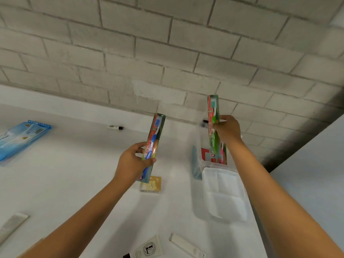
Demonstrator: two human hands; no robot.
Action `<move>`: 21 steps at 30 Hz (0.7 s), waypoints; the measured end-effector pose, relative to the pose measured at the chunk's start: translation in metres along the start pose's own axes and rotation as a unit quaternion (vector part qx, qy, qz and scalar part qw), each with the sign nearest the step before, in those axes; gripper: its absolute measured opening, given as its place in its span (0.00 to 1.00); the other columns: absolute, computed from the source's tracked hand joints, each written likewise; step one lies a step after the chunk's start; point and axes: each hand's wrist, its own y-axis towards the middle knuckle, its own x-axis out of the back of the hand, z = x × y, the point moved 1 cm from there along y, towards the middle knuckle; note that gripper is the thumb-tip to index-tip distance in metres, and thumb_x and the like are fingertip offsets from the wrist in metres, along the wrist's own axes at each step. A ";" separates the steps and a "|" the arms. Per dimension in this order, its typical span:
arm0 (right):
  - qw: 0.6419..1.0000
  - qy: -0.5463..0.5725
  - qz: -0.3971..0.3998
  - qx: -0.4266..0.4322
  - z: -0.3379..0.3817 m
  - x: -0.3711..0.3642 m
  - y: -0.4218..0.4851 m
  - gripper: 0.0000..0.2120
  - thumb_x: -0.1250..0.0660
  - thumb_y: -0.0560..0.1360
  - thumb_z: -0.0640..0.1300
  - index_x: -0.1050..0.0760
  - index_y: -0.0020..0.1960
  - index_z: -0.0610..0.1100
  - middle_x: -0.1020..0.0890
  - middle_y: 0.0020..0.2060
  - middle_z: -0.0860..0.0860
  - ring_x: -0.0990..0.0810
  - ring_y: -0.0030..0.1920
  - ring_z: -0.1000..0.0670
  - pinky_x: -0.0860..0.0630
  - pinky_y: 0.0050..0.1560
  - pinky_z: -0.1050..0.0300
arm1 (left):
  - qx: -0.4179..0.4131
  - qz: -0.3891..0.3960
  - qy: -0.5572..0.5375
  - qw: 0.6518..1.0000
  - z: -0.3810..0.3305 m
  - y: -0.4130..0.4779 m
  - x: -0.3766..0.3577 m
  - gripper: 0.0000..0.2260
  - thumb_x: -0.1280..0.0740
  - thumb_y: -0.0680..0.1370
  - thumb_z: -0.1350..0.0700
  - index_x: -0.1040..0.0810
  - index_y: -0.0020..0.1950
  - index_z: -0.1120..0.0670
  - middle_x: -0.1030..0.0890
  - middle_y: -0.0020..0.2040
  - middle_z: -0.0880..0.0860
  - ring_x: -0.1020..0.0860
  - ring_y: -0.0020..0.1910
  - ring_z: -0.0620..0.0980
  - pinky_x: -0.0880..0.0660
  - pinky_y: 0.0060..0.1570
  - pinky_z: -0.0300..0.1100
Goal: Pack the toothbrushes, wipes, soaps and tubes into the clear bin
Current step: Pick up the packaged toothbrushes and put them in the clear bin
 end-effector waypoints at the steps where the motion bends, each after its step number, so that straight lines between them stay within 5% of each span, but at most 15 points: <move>1: 1.000 -0.011 0.000 0.003 -0.007 0.003 0.004 0.19 0.33 0.75 0.43 0.31 0.64 0.40 0.20 0.55 0.44 0.24 0.45 0.51 0.31 0.34 0.66 | 0.000 0.004 -0.002 1.000 -0.001 -0.001 -0.003 0.26 0.26 0.69 0.56 0.30 0.66 0.51 0.26 0.51 0.48 0.22 0.43 0.48 0.27 0.31 0.32; 9: 0.970 -0.232 0.071 -0.020 -0.073 -0.007 0.025 0.27 0.38 0.75 0.36 0.45 0.70 0.42 0.23 0.56 0.38 0.20 0.51 0.39 0.22 0.44 0.50 | 0.012 0.028 -0.012 0.999 0.000 -0.002 -0.024 0.26 0.27 0.70 0.55 0.30 0.66 0.51 0.25 0.51 0.49 0.21 0.44 0.50 0.26 0.35 0.33; 13: 0.953 -0.291 0.072 -0.044 -0.096 -0.020 0.031 0.29 0.42 0.78 0.38 0.52 0.75 0.43 0.23 0.58 0.39 0.20 0.51 0.42 0.23 0.44 0.53 | 0.019 0.028 -0.003 0.999 0.003 0.002 -0.027 0.26 0.27 0.70 0.54 0.30 0.66 0.50 0.25 0.51 0.48 0.21 0.45 0.49 0.26 0.34 0.32; 21: 0.939 -0.326 0.066 -0.083 -0.120 -0.028 0.041 0.21 0.47 0.81 0.43 0.45 0.72 0.39 0.22 0.57 0.40 0.21 0.48 0.43 0.26 0.43 0.55 | 0.033 0.031 -0.010 0.999 0.011 0.011 -0.026 0.26 0.27 0.69 0.53 0.30 0.66 0.49 0.24 0.53 0.49 0.20 0.49 0.54 0.23 0.39 0.39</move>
